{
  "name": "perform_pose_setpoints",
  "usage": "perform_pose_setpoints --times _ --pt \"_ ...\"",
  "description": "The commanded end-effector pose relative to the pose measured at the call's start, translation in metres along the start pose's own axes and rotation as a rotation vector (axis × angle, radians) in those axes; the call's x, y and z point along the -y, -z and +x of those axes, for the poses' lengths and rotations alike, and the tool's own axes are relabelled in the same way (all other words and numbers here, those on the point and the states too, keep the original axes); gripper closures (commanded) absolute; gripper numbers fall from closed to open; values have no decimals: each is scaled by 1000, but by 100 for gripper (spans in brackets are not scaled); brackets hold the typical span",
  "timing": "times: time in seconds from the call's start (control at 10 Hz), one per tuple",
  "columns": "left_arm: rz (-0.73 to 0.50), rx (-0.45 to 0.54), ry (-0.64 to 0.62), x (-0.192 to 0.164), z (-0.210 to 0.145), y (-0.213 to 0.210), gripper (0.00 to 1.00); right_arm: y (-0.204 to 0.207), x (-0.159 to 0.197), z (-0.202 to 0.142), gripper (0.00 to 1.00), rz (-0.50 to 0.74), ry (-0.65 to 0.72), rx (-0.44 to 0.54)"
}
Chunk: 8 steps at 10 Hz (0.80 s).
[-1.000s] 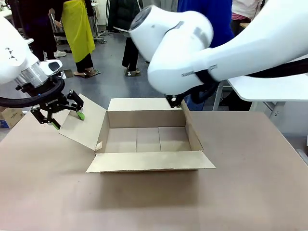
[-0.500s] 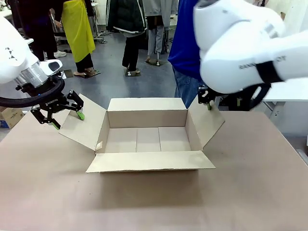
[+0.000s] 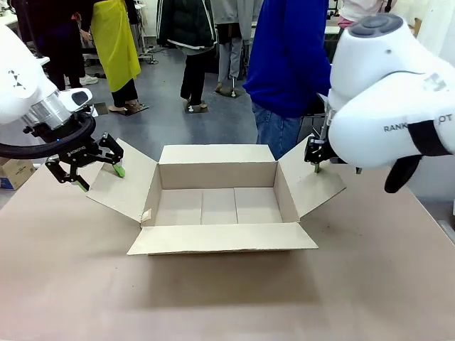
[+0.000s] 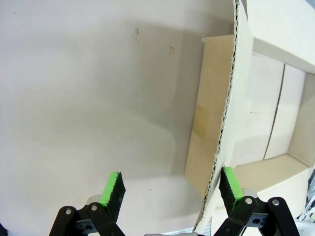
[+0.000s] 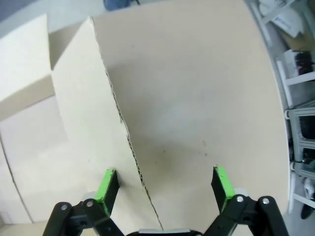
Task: Pack the gift set into the box.
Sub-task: Place both hands on the side flaps of the Package Box and spread them outward, then lift both hands away from the flaps of the Package Box.
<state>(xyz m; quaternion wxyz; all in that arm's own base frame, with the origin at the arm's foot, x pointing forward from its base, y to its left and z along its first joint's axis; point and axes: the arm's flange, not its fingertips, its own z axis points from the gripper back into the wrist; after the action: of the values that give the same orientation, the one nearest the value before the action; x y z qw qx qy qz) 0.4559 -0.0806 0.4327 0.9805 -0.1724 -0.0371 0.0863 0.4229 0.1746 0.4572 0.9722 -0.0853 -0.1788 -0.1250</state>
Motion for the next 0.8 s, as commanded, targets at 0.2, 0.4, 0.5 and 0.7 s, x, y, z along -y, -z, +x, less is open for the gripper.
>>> perform_pose_setpoints --times 0.2,0.4,0.5,0.7 --pt "15 5 -11 0 -1 -2 0 -8 -9 10 0 -45 -19 -4" --pt "15 5 -11 0 -1 -2 0 -8 -9 10 0 -45 -19 -4" --pt "15 5 -11 0 -1 -2 0 -8 -9 10 0 -45 -19 -4" --pt "15 5 -11 0 -1 -2 0 -8 -9 10 0 -45 -19 -4"
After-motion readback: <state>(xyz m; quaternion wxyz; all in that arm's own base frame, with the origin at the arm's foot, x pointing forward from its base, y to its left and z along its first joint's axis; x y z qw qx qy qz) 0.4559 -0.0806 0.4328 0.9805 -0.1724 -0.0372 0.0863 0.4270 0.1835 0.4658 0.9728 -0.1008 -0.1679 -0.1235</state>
